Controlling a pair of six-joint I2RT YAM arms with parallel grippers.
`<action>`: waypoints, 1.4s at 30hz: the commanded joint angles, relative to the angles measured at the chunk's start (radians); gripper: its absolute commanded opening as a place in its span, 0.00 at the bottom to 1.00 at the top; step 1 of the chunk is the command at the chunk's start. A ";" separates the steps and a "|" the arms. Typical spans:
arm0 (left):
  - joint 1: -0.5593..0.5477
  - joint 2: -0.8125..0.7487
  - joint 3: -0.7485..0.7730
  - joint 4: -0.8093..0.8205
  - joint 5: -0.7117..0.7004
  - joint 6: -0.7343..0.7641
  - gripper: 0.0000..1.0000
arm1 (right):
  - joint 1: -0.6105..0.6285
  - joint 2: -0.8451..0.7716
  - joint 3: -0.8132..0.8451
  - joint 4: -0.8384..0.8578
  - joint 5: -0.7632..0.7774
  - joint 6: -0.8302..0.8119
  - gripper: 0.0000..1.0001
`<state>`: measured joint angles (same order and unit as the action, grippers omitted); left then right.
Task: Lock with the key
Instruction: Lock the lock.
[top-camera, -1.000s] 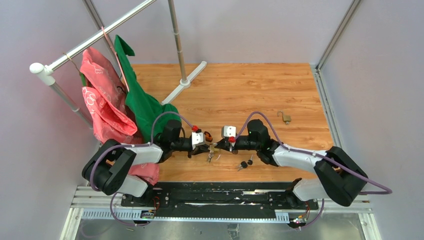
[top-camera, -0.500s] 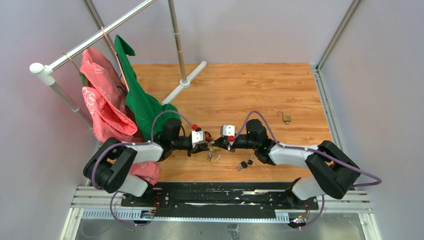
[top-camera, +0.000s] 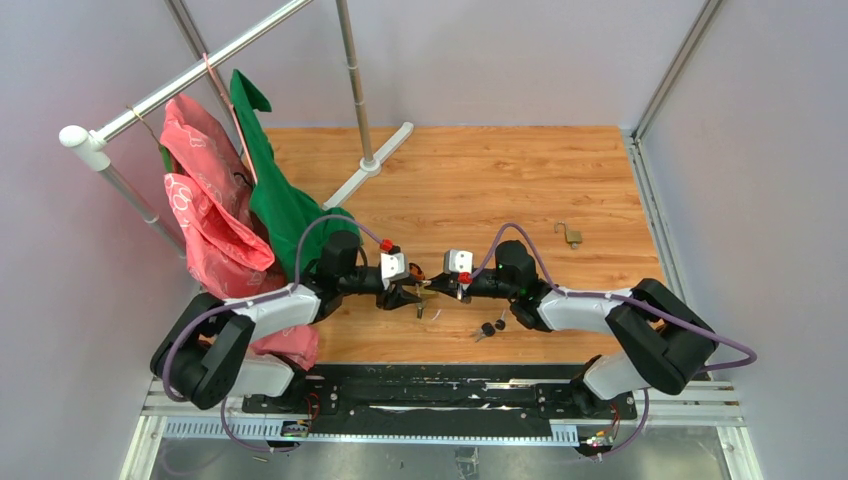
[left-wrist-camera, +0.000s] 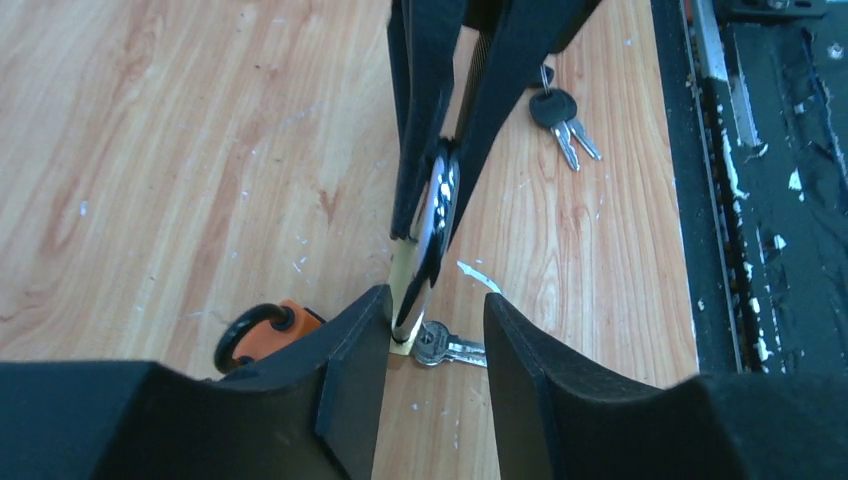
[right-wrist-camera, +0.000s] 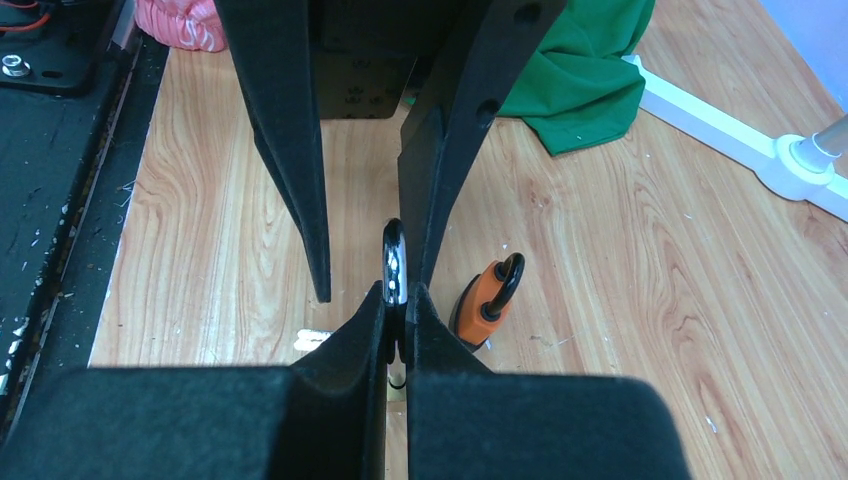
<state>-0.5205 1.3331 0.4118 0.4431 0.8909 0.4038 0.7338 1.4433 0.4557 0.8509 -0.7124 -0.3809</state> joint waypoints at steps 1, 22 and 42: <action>-0.009 -0.064 0.060 -0.077 -0.006 -0.051 0.48 | -0.024 0.054 -0.053 -0.280 0.106 0.001 0.00; -0.051 -0.094 0.100 -0.092 -0.094 -0.187 0.10 | -0.016 0.037 0.002 -0.329 0.091 -0.004 0.00; 0.002 -0.028 0.074 -0.132 -0.280 -0.179 0.00 | -0.009 0.134 0.038 -0.264 0.096 0.006 0.00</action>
<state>-0.5381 1.2633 0.4919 0.4000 0.7189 0.2359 0.7223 1.4803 0.5323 0.7902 -0.6304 -0.3397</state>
